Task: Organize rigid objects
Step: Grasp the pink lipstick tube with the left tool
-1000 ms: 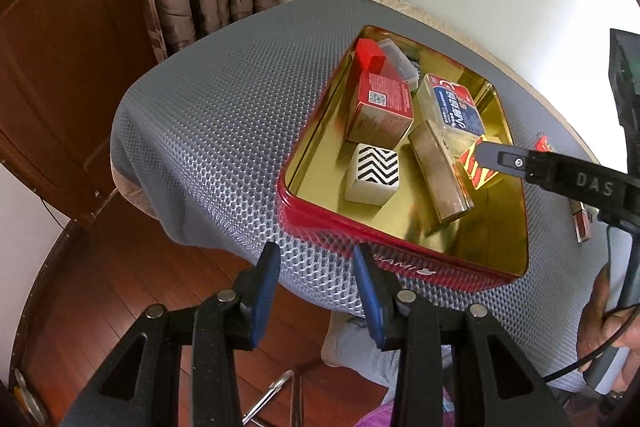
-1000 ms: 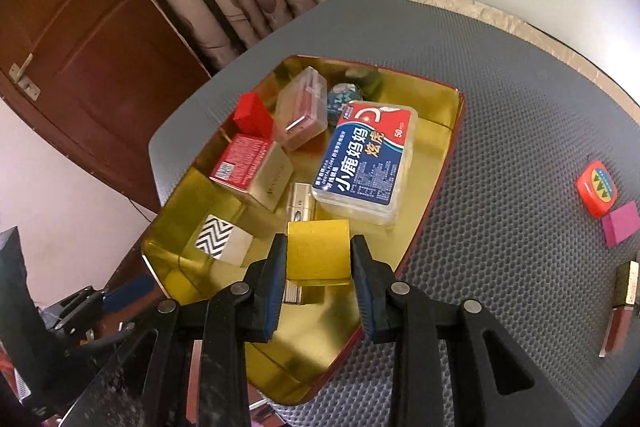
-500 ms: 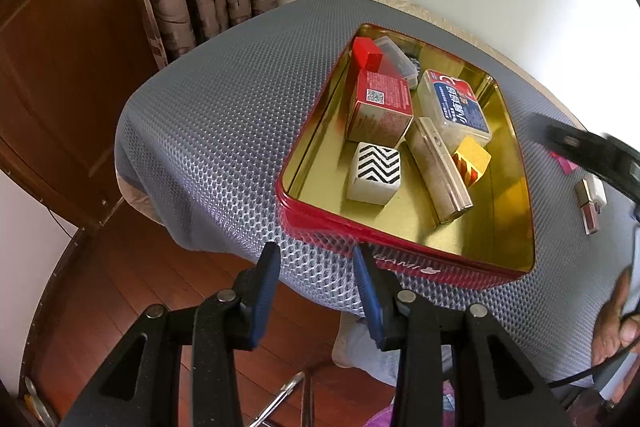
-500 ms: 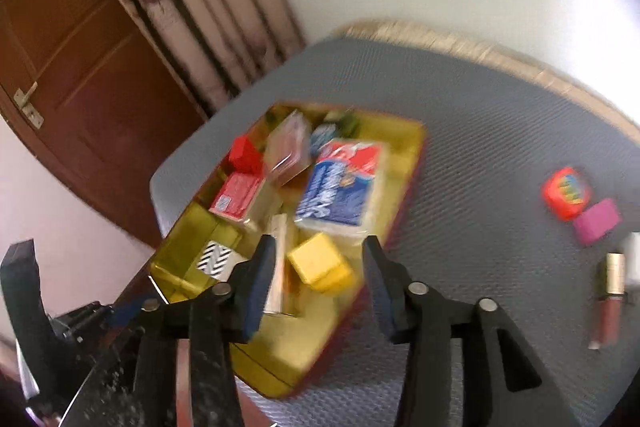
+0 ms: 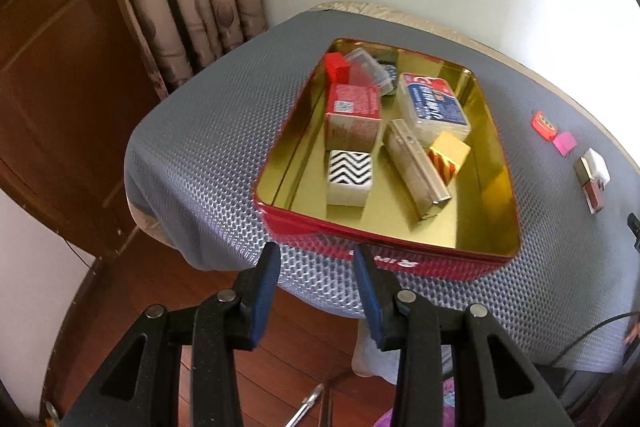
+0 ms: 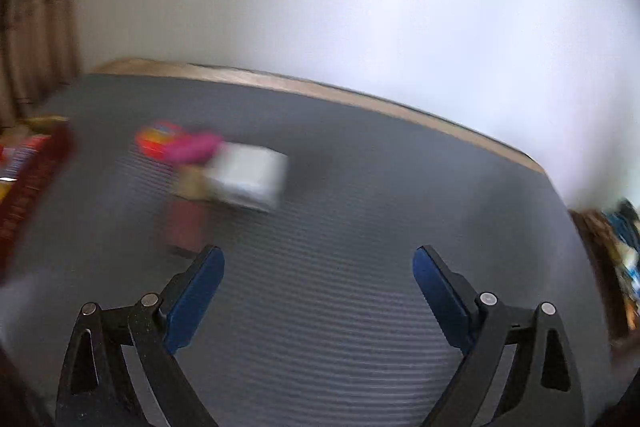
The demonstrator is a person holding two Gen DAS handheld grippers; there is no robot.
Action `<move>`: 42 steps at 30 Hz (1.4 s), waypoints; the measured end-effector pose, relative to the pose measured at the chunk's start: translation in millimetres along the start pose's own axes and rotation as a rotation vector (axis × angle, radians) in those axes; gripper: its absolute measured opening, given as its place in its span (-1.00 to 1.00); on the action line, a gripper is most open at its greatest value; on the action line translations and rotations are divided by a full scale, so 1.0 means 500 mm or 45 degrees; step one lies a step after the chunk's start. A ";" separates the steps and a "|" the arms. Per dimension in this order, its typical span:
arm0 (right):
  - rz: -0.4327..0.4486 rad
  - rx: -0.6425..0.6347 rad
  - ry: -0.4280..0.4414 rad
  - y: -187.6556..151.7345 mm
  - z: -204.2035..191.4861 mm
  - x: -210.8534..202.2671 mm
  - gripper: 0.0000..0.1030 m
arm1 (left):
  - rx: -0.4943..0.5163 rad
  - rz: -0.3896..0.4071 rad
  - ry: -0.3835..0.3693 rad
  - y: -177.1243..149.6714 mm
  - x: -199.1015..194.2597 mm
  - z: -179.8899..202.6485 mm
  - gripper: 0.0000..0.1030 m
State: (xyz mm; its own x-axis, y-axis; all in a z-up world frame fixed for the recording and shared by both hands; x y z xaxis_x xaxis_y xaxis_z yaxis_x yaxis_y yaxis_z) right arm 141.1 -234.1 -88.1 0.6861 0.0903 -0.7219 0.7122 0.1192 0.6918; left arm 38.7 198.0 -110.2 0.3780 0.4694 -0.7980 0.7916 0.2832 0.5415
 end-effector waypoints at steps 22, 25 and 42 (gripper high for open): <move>0.030 0.337 0.138 -0.034 0.232 0.019 0.98 | 0.329 -0.155 -0.463 0.038 -0.103 0.462 -0.20; 0.036 0.322 0.154 -0.031 0.230 0.019 0.98 | 0.365 -0.151 -0.488 0.061 -0.112 0.536 -0.20; 0.125 0.335 0.224 -0.037 0.219 -0.008 0.98 | 0.496 -0.171 -0.457 0.132 -0.062 0.760 -0.15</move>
State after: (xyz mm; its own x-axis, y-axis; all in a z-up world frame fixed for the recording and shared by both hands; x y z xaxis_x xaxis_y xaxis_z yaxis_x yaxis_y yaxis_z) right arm 141.3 -344.8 -96.1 0.7336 0.2611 -0.6274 0.6735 -0.1559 0.7226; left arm 261.9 -115.6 -150.3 0.3473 0.1162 -0.9305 0.9377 -0.0418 0.3448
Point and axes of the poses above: each gripper's, at about its wrist camera, not at the fingertips, and x roughly the way its jaws point, z to its right, y to its top, the point moved 8 cm from there along x, roughly the way its jaws point, and after that the axes turned 14 degrees about y, right-handed, at the moved point
